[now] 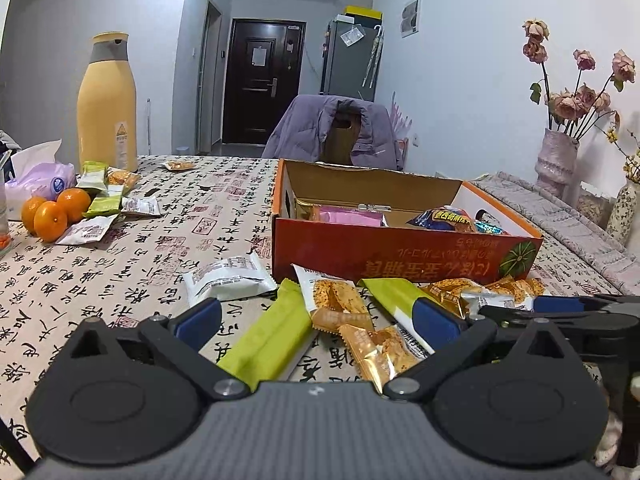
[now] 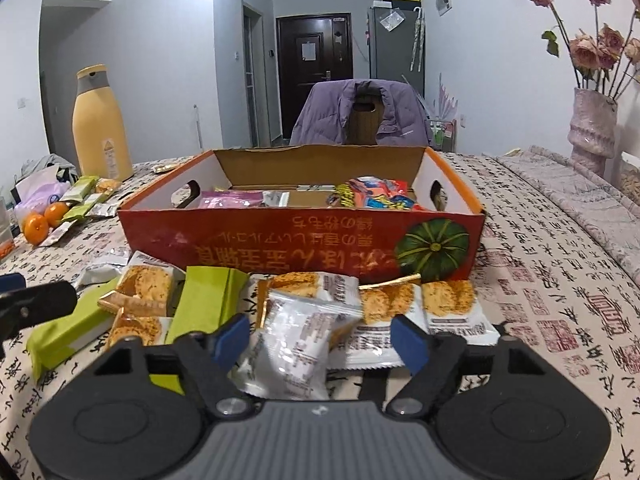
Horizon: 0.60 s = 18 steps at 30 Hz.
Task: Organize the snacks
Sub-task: 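Grasp a white packet with the right tool while the left tool grasps another white packet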
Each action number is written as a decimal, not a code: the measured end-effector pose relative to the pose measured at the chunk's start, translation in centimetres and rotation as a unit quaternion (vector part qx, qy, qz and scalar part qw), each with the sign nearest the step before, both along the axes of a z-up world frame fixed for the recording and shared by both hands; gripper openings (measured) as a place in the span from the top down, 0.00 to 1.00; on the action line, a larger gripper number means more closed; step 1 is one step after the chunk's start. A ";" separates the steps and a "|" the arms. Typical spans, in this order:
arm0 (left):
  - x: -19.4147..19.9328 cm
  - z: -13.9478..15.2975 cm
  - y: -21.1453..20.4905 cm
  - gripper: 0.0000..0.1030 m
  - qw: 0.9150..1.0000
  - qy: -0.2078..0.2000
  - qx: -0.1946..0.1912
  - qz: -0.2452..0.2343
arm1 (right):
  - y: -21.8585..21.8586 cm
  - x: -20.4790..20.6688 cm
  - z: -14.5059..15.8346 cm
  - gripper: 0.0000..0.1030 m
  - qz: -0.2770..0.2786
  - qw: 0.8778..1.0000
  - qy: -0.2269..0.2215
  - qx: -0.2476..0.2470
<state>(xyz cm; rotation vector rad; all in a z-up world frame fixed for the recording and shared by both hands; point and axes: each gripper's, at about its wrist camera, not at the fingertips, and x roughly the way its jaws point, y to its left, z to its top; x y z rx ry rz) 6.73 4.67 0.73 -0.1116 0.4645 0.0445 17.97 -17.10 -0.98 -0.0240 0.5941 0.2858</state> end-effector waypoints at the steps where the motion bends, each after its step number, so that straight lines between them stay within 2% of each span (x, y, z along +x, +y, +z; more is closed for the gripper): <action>1: 0.0 0.0 0.0 0.00 1.000 0.000 0.000 0.000 | 0.3 0.1 -0.1 0.29 0.001 1.000 0.000 -0.003; 3: 0.0 0.0 -0.1 0.00 1.000 0.002 0.001 -0.001 | 0.9 0.5 -0.3 0.35 0.003 1.000 0.004 -0.012; 5: -0.1 -0.1 -0.2 0.00 1.000 0.003 0.001 -0.002 | 1.2 0.7 -0.7 0.50 0.005 1.000 0.013 -0.016; 6: -0.1 -0.1 -0.2 0.00 1.000 0.003 0.001 -0.003 | 1.3 0.7 -0.8 0.51 0.008 1.000 0.016 -0.017; 8: -0.2 -0.2 -0.2 0.00 1.000 0.004 0.001 -0.002 | 1.3 0.5 -1.1 0.63 0.012 1.000 0.016 -0.019; 13: -0.2 -0.2 -0.1 0.00 1.000 0.006 0.000 0.000 | 0.4 -0.1 -0.9 0.65 0.010 1.000 0.006 -0.002; 18: 0.0 -0.4 0.0 0.00 1.000 0.011 -0.001 0.004 | -1.3 -1.3 0.0 0.65 -0.003 0.999 -0.025 0.030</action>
